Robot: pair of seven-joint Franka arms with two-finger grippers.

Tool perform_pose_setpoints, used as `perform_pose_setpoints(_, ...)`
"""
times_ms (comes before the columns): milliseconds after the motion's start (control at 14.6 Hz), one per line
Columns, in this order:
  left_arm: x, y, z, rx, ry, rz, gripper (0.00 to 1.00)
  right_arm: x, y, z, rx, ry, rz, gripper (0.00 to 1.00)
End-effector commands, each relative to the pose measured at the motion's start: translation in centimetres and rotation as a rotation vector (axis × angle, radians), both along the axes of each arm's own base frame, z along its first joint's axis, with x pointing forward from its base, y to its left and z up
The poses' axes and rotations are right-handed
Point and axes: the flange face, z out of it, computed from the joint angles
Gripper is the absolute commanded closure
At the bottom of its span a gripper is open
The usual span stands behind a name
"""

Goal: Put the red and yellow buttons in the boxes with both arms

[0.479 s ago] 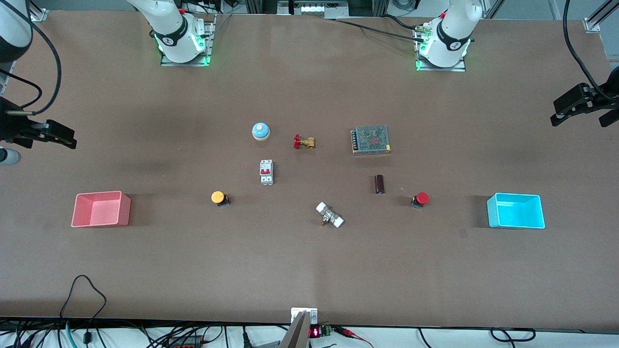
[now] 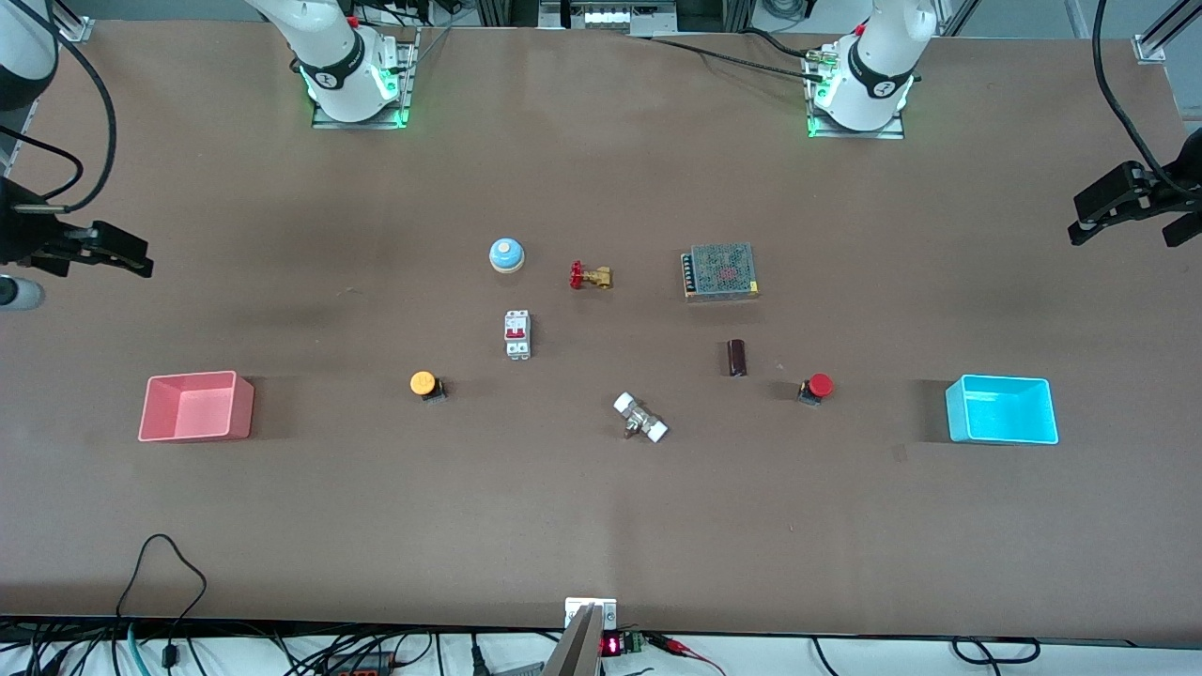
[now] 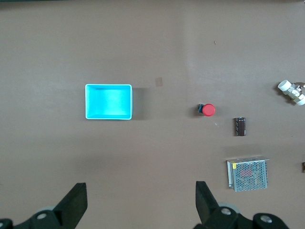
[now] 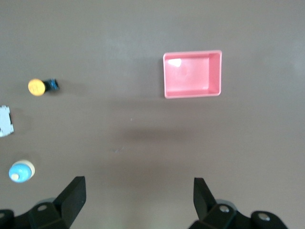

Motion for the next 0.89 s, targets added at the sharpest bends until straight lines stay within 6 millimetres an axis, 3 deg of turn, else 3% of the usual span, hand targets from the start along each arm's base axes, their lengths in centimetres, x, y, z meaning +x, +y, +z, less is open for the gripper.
perform_pose_setpoints(0,0.2,-0.1,0.5,0.002,0.002,-0.018,0.00,1.1,1.2,-3.2,0.024,0.057,0.020,0.00)
perform_pose_setpoints(205,0.2,-0.1,0.5,0.002,0.002,-0.018,0.00,3.3,2.8,-8.5,0.125,0.093,0.005,0.00)
perform_pose_setpoints(411,0.2,-0.3,0.5,-0.002,0.002,-0.018,0.00,4.8,8.2,-11.8,0.101,0.079,0.080,0.00)
perform_pose_setpoints(822,0.2,-0.7,0.3,-0.009,0.007,-0.026,0.00,6.0,15.1,-18.1,0.077,0.085,0.086,0.00)
